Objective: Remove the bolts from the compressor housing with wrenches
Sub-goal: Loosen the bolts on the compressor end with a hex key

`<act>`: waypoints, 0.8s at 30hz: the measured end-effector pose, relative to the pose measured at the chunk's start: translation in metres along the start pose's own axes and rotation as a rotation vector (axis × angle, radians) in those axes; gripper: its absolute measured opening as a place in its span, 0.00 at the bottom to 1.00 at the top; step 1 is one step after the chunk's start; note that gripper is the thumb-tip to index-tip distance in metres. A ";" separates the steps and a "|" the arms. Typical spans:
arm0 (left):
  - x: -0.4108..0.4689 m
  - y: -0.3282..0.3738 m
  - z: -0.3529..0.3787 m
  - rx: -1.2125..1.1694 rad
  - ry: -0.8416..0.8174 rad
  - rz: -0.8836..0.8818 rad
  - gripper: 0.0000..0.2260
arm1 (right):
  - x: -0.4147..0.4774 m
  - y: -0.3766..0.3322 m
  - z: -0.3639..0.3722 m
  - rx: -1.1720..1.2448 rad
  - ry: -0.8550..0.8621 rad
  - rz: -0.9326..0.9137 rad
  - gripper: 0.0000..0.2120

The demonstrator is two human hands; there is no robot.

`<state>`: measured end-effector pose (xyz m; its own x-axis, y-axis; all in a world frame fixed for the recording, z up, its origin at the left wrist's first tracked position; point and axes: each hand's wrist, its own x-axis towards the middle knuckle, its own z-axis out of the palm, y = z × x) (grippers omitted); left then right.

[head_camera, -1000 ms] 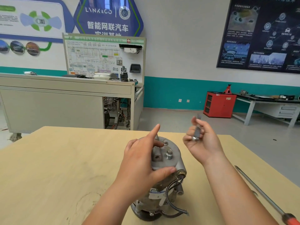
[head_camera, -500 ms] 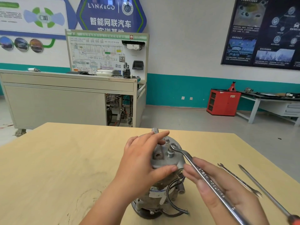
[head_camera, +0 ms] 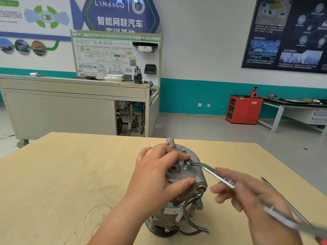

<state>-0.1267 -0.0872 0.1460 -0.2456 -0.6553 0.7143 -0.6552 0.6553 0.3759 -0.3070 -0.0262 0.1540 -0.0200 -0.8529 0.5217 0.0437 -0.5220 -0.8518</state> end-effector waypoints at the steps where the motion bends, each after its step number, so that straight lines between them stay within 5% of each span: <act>1: 0.000 0.000 0.000 0.002 -0.002 -0.004 0.21 | 0.011 0.010 -0.005 0.141 0.098 0.054 0.17; 5: 0.001 0.000 -0.002 -0.001 -0.033 -0.009 0.18 | 0.086 0.047 -0.015 0.172 0.323 0.293 0.06; 8: 0.001 0.000 -0.003 -0.005 -0.048 -0.013 0.16 | 0.150 0.048 0.007 -0.330 0.075 0.346 0.06; 12: 0.001 0.000 -0.002 0.007 -0.064 -0.007 0.19 | 0.185 0.034 0.058 -0.833 -0.385 0.172 0.16; 18: 0.001 -0.001 -0.002 0.039 -0.034 0.036 0.21 | 0.166 0.014 0.097 -0.739 -0.675 -0.022 0.07; 24: -0.011 -0.012 -0.006 0.041 0.013 0.219 0.15 | 0.136 -0.008 0.115 -0.859 -0.852 -0.116 0.10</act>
<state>-0.1118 -0.0860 0.1375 -0.3763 -0.4942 0.7837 -0.6158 0.7654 0.1870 -0.1955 -0.1369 0.2373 0.6971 -0.6924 0.1864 -0.5973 -0.7045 -0.3833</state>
